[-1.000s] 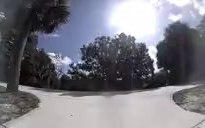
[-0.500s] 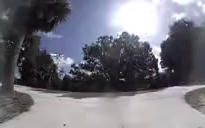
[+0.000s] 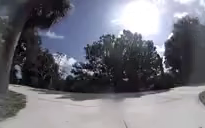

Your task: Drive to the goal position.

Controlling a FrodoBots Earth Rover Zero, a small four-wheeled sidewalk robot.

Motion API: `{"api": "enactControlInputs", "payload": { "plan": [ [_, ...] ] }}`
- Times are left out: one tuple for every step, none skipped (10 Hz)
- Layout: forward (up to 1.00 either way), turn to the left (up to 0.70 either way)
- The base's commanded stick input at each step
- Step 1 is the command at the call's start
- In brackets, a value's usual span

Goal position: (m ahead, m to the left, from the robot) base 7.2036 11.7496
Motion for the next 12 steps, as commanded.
{"api": "enactControlInputs", "payload": {
  "plan": [
    [0.7, 0.0],
    [0.7, 0.0],
    [0.7, 0.0],
    [0.7, 0.0],
    [0.7, 0.08],
    [0.7, 0.26],
    [0.7, 0.35],
    [0.7, 0.35],
    [0.7, 0.35],
    [0.7, 0.35],
    [0.7, 0.35],
    [0.7, 0.35]
  ]
}}
